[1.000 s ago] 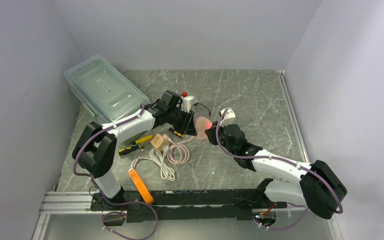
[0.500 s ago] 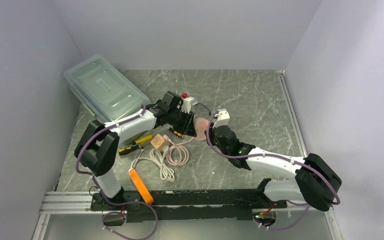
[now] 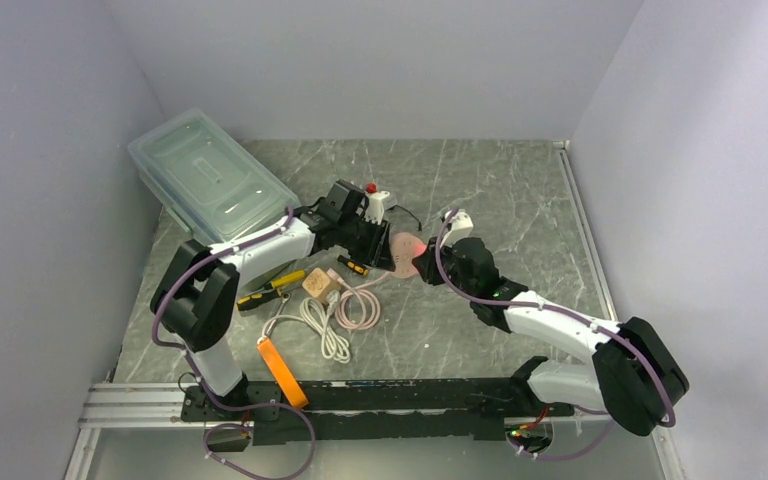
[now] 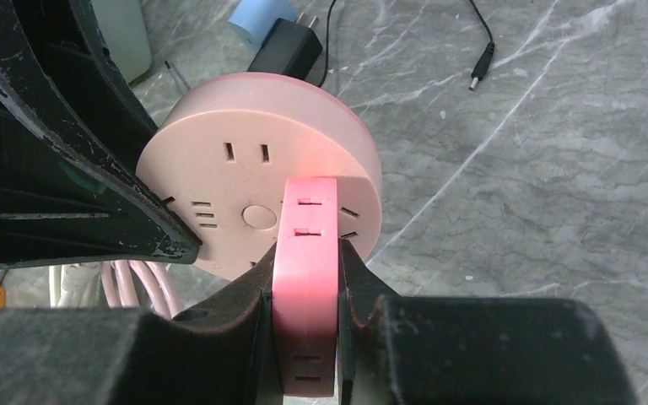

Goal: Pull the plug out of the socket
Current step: Remove the plug from the socket.

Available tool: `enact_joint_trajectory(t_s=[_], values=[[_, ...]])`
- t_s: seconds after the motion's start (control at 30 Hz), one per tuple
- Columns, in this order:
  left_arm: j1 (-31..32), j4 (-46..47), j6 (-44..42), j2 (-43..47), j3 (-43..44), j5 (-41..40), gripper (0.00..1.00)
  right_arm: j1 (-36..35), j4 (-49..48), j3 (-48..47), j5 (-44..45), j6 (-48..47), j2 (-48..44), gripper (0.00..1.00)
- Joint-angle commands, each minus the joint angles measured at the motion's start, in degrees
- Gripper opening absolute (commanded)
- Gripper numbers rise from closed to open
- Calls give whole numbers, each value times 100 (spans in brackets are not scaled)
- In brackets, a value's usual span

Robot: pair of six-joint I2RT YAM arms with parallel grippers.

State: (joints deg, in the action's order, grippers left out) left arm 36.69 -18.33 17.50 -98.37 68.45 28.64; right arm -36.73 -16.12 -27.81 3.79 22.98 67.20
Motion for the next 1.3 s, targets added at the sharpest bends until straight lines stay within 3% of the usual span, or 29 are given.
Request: enact_joint_trajectory(t_s=[0.0, 0.17, 0.33, 0.73, 0.93, 1.27], values=[[-135, -258, 12, -161, 81, -482, 0, -145, -544, -111, 114, 18, -38, 0], [-135, -244, 80, -320, 123, -391, 0, -832, -604, -215, 596, -232, -3, 0], [-136, -286, 58, -341, 136, -435, 0, -924, -595, -229, 686, -213, -7, 0], [-138, -373, -232, -107, 153, -689, 0, -70, -558, 71, 414, 103, -262, 0], [-138, -365, -231, -124, 160, -674, 0, -76, -613, 50, 317, 78, -166, 0], [-135, -423, -192, -320, 228, -711, 0, -1199, -618, -242, 1139, -266, 123, 0]])
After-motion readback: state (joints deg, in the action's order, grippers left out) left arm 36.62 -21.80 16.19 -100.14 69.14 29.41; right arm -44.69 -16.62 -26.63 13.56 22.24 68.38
